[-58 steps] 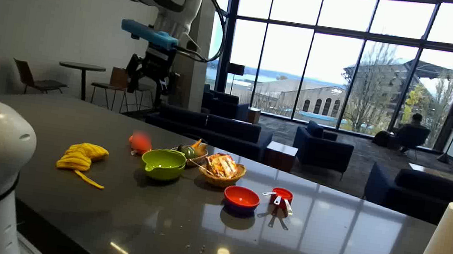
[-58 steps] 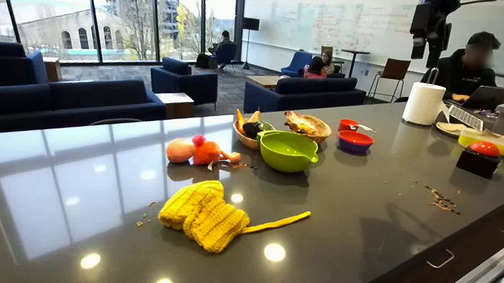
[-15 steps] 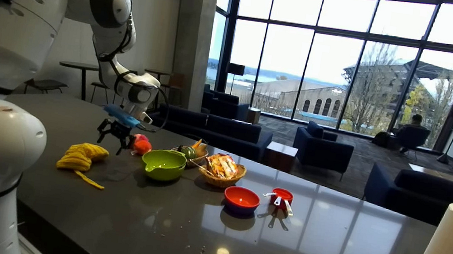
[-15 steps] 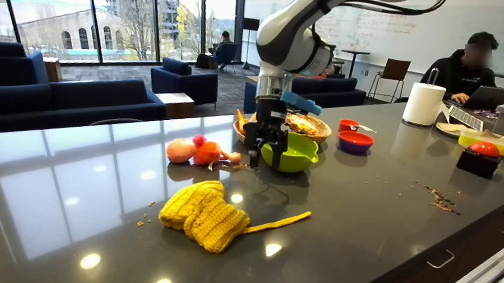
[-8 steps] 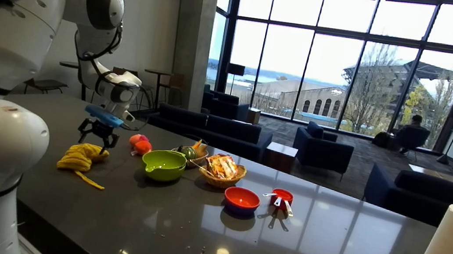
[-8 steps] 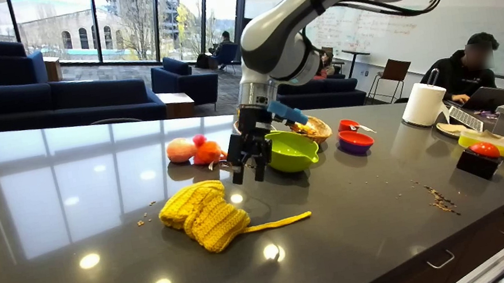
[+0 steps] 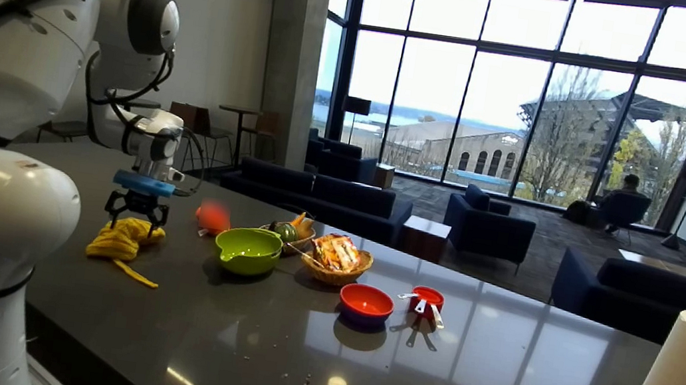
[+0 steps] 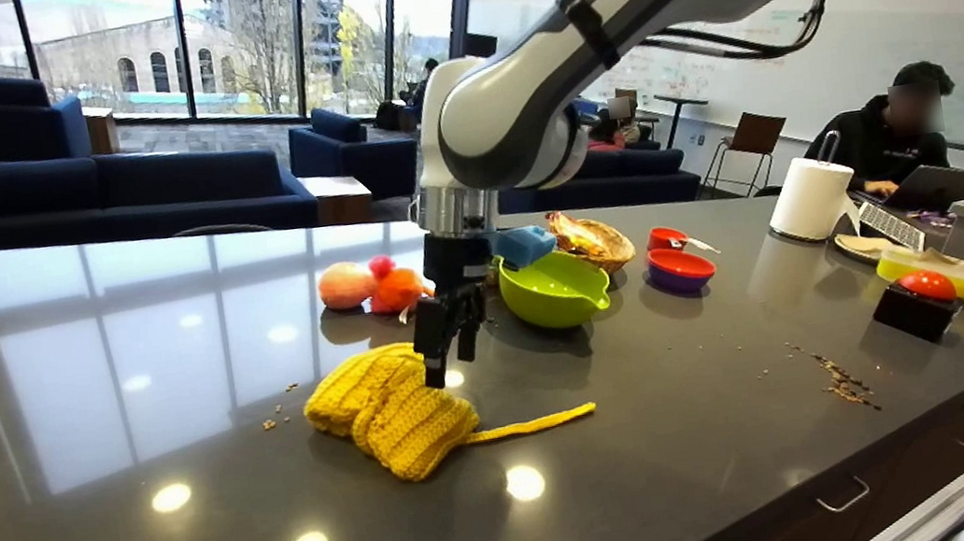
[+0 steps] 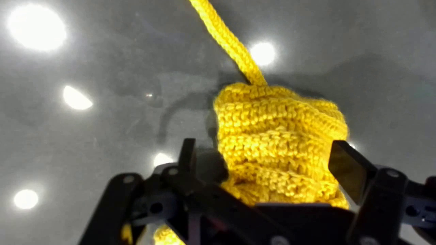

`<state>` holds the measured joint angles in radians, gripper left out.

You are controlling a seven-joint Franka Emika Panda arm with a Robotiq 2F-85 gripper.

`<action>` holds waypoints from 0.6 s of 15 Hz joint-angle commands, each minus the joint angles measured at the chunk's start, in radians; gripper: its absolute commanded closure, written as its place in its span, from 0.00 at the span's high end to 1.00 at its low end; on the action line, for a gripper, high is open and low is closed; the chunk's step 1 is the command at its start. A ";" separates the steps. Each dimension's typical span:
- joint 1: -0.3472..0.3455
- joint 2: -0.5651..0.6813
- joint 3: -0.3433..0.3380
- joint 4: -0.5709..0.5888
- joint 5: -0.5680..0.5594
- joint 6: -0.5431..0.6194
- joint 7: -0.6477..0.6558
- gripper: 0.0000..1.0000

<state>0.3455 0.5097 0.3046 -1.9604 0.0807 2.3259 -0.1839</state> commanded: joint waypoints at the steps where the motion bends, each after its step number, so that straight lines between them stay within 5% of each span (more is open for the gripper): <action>1: 0.037 0.063 -0.016 0.059 -0.091 0.071 0.023 1.00; 9: 0.051 0.170 0.000 0.212 -0.087 0.034 0.053 1.00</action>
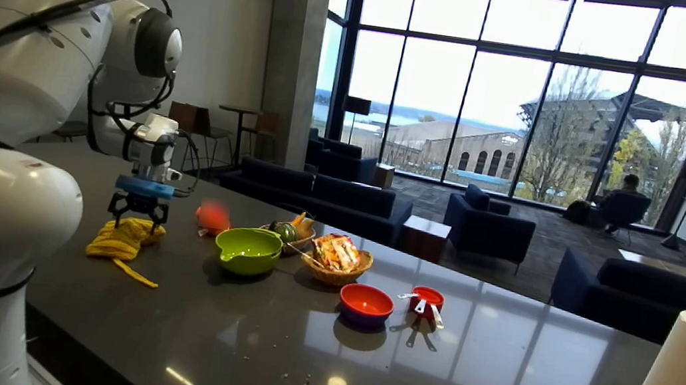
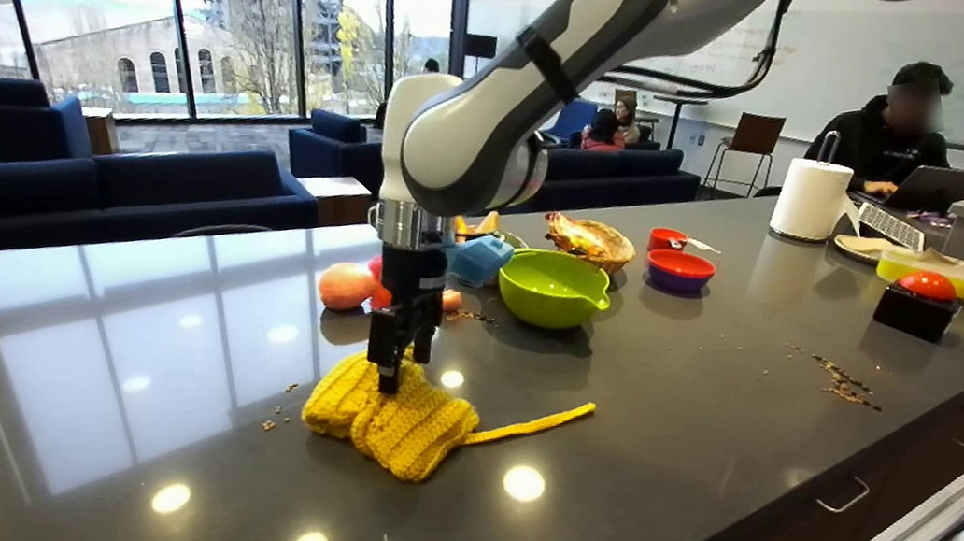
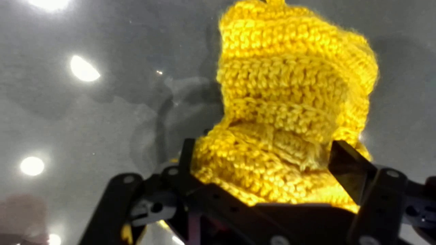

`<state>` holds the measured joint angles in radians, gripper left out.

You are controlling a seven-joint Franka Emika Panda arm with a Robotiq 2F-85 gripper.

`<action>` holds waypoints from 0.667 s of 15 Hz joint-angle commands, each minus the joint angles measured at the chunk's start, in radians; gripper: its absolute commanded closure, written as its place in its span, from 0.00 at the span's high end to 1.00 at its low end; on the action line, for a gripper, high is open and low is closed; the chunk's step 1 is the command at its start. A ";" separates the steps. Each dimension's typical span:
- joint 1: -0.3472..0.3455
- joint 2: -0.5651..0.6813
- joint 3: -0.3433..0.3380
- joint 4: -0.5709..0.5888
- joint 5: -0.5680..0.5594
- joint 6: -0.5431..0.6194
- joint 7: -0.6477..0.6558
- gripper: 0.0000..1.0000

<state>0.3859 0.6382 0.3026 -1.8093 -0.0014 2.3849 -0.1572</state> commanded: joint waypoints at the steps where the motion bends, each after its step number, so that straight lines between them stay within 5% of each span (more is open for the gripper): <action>1: 0.019 0.052 0.000 0.071 -0.010 -0.019 0.035 1.00; 3: 0.030 0.079 0.000 0.085 -0.012 -0.019 0.040 1.00; 4: 0.041 0.088 0.000 0.086 -0.020 -0.024 0.042 0.75; 10: 0.090 0.112 -0.011 0.090 -0.056 -0.066 0.068 0.44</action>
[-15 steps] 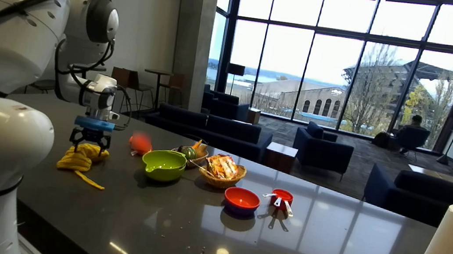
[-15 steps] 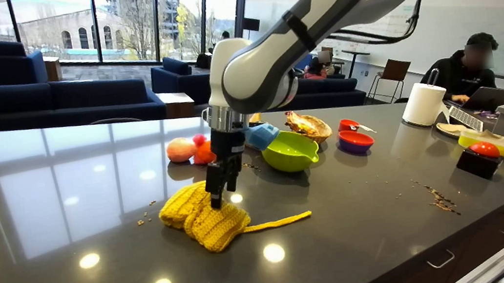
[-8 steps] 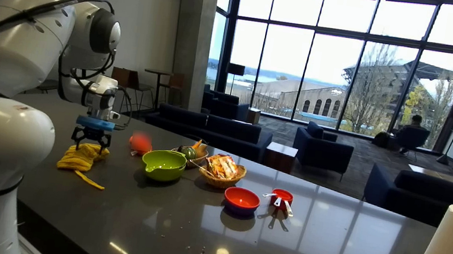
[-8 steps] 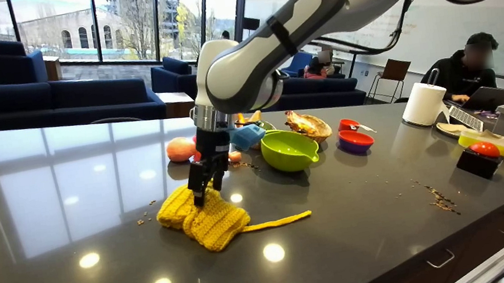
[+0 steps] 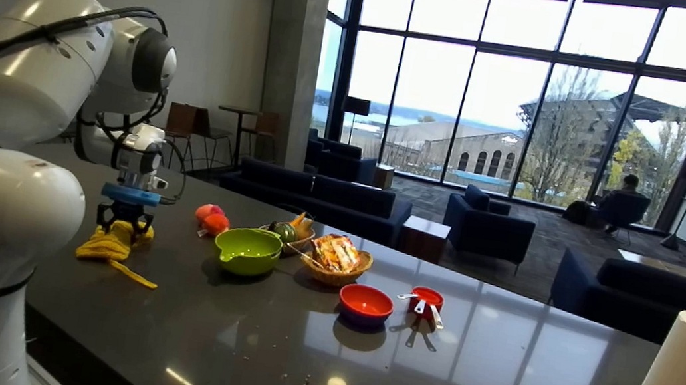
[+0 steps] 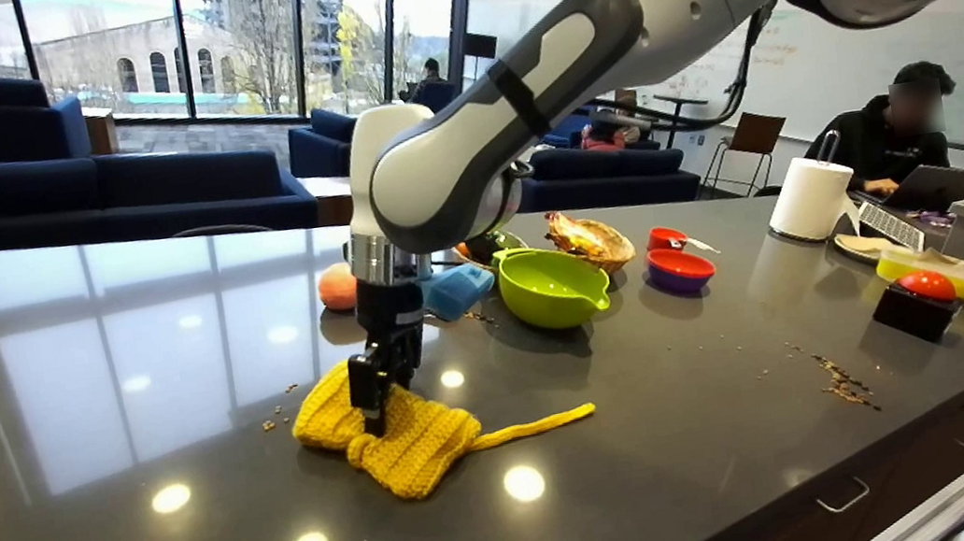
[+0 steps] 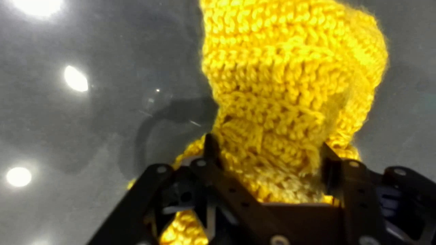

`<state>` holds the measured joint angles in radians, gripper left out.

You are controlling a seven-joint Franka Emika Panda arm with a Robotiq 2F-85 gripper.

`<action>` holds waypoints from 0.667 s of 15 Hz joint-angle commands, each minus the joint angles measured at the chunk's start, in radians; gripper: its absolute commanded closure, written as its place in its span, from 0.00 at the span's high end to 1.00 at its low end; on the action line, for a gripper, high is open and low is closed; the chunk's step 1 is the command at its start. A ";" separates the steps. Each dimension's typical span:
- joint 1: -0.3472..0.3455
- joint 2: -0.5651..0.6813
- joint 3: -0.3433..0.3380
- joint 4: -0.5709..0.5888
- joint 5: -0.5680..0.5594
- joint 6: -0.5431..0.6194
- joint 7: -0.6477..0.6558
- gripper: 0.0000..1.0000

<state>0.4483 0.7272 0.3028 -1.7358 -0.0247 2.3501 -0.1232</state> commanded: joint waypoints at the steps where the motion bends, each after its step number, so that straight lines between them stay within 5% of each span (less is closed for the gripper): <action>1: 0.031 0.016 -0.013 0.026 -0.041 -0.043 0.040 0.38; 6: 0.049 -0.019 -0.023 0.077 -0.079 -0.135 0.062 0.01; 10: 0.050 -0.058 -0.024 0.124 -0.104 -0.225 0.068 0.04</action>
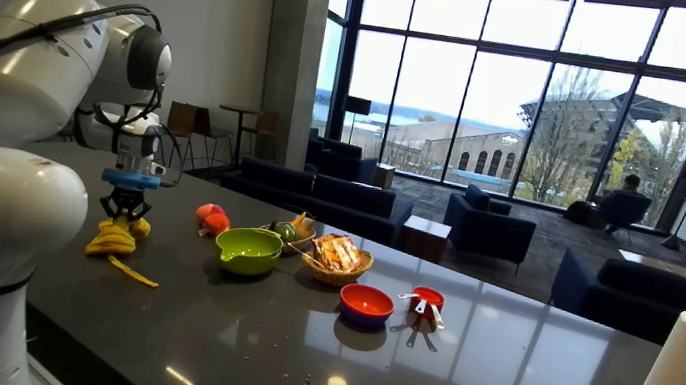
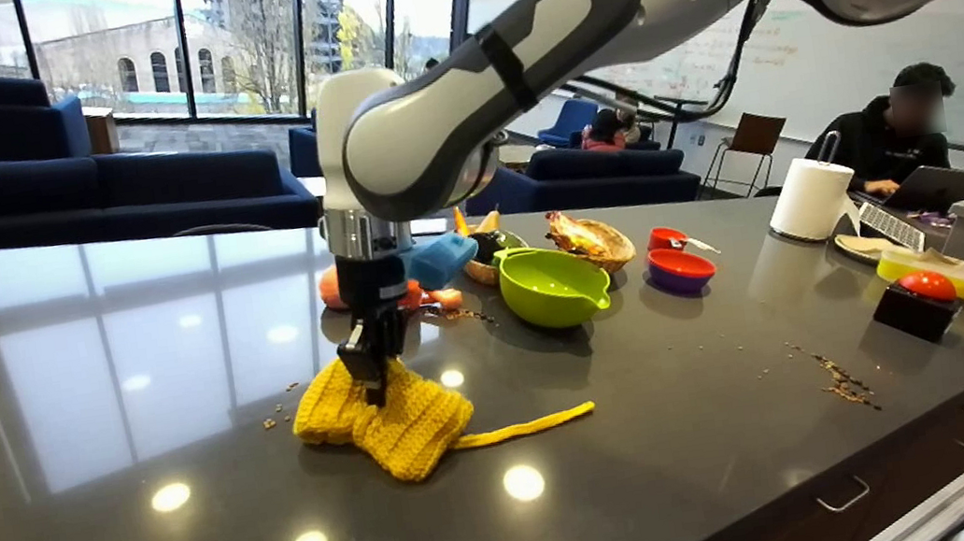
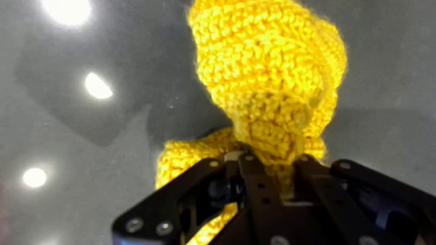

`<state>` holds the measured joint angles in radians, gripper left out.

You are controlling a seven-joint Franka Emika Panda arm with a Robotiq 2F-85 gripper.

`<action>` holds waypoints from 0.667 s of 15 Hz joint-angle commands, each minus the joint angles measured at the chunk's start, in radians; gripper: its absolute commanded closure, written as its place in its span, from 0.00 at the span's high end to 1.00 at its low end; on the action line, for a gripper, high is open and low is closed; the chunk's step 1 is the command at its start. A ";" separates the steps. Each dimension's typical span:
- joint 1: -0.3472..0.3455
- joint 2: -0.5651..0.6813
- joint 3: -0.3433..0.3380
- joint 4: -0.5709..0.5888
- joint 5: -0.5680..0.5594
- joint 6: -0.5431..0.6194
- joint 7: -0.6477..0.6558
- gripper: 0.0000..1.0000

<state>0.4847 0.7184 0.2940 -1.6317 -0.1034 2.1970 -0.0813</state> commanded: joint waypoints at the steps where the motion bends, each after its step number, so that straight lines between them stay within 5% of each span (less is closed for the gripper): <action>1: 0.012 -0.059 -0.011 0.035 -0.022 -0.093 0.029 0.04; 10: 0.043 -0.117 0.023 0.148 0.010 -0.261 0.046 0.04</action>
<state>0.5133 0.6279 0.3027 -1.5060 -0.1093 1.9974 -0.0569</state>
